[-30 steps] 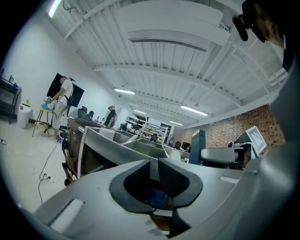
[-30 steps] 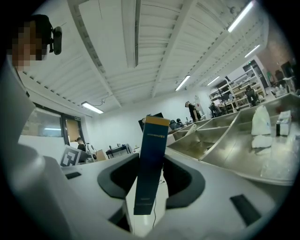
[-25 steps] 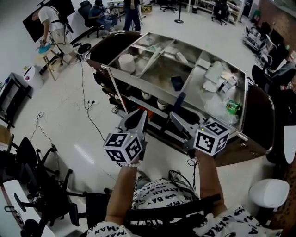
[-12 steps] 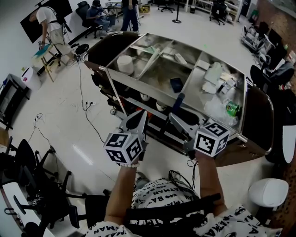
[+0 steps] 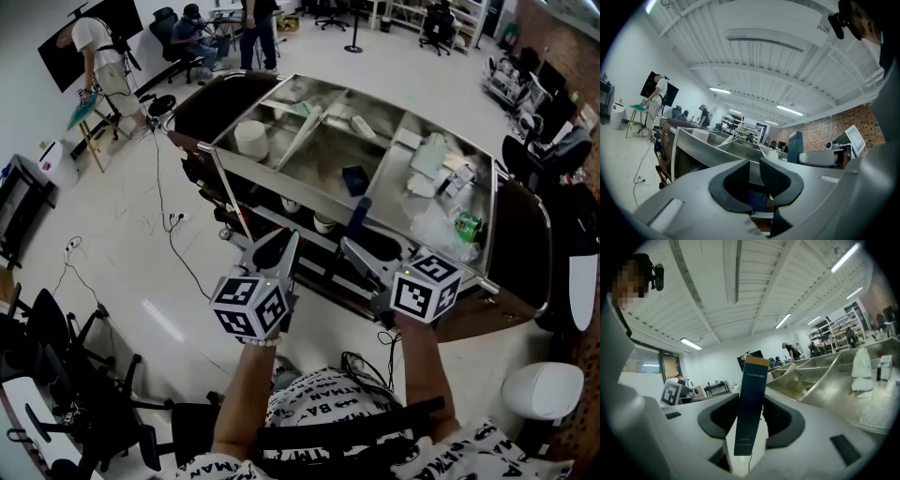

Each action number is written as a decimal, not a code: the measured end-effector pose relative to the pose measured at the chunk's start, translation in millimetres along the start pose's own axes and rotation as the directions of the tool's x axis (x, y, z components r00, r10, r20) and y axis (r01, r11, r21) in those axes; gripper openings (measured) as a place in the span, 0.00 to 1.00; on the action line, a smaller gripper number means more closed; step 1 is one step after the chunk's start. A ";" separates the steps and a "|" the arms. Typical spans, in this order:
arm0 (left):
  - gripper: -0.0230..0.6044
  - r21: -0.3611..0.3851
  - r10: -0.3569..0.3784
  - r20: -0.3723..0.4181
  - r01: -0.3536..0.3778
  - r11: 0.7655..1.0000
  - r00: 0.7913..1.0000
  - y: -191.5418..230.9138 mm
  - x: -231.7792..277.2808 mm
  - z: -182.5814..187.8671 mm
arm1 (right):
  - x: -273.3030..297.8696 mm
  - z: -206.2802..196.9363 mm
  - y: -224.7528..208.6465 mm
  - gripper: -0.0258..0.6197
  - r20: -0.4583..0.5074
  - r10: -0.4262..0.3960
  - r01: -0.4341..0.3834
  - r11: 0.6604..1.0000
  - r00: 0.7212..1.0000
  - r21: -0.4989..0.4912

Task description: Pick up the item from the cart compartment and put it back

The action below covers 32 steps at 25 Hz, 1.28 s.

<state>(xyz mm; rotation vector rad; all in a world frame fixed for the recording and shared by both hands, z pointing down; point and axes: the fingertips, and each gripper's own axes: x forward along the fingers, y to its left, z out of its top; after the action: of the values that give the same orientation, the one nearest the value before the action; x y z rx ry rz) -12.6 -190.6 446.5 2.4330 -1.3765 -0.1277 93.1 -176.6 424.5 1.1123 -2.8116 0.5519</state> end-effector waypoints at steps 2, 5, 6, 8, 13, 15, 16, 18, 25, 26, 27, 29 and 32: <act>0.18 -0.010 -0.008 -0.006 0.008 1.000 1.000 0.7 2.2 -2.5 | 1.4 4.2 -1.2 0.31 -0.008 -0.007 0.007 1.000 1.000 -0.025; 0.18 -0.007 -0.006 -0.003 0.006 1.000 1.000 3.6 5.5 -0.1 | 5.8 22.5 -3.9 0.31 -0.018 -0.016 0.014 0.996 1.000 -0.084; 0.18 -0.002 -0.005 0.000 0.005 1.000 1.000 4.6 6.9 2.7 | 7.6 32.0 -4.8 0.31 -0.018 -0.017 0.015 0.994 1.000 -0.106; 0.18 0.009 -0.005 0.010 0.005 1.000 1.000 6.3 10.7 11.4 | 11.3 55.4 -6.9 0.31 -0.013 -0.017 0.015 0.989 1.000 -0.144; 0.18 0.028 -0.010 0.039 0.009 1.000 0.999 9.3 22.3 34.2 | 27.1 114.0 -19.9 0.31 -0.023 -0.045 0.039 0.972 0.999 -0.233; 0.18 0.036 -0.016 0.049 0.014 0.999 0.999 10.6 31.5 42.4 | 38.7 134.9 -31.1 0.31 -0.039 -0.062 0.050 0.967 0.997 -0.251; 0.18 0.039 -0.018 0.054 0.016 0.999 0.998 11.4 36.6 46.7 | 46.0 144.4 -38.3 0.31 -0.049 -0.071 0.056 0.966 0.996 -0.253; 0.18 0.042 -0.023 0.062 0.020 0.999 0.998 12.9 45.6 54.4 | 62.6 158.6 -54.8 0.31 -0.073 -0.095 0.075 0.967 0.993 -0.245; 0.18 0.025 -0.041 0.062 0.039 0.999 0.997 20.0 64.0 62.8 | 123.3 142.6 -116.5 0.31 -0.234 -0.156 0.128 0.983 0.960 -0.129; 0.18 0.021 -0.041 0.059 0.040 0.999 0.997 22.6 67.1 62.5 | 130.6 134.3 -125.6 0.31 -0.268 -0.165 0.139 0.984 0.949 -0.114; 0.18 0.017 -0.041 0.056 0.040 0.999 0.998 25.6 70.4 62.2 | 137.3 125.9 -134.1 0.31 -0.301 -0.177 0.151 0.983 0.937 -0.107; 0.18 0.003 -0.035 0.048 0.035 0.999 0.998 32.3 76.5 61.5 | 148.9 107.9 -148.7 0.31 -0.374 -0.207 0.174 0.977 0.904 -0.120; 0.18 -0.029 -0.025 0.033 0.026 0.999 0.999 40.0 83.3 60.6 | 160.8 79.1 -164.9 0.31 -0.478 -0.245 0.195 0.969 0.844 -0.151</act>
<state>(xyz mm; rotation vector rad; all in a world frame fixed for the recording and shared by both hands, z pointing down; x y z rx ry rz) -16.1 -295.0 410.5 2.4354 -1.3477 -0.1934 91.2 -419.9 431.6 1.0712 -2.2127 0.5734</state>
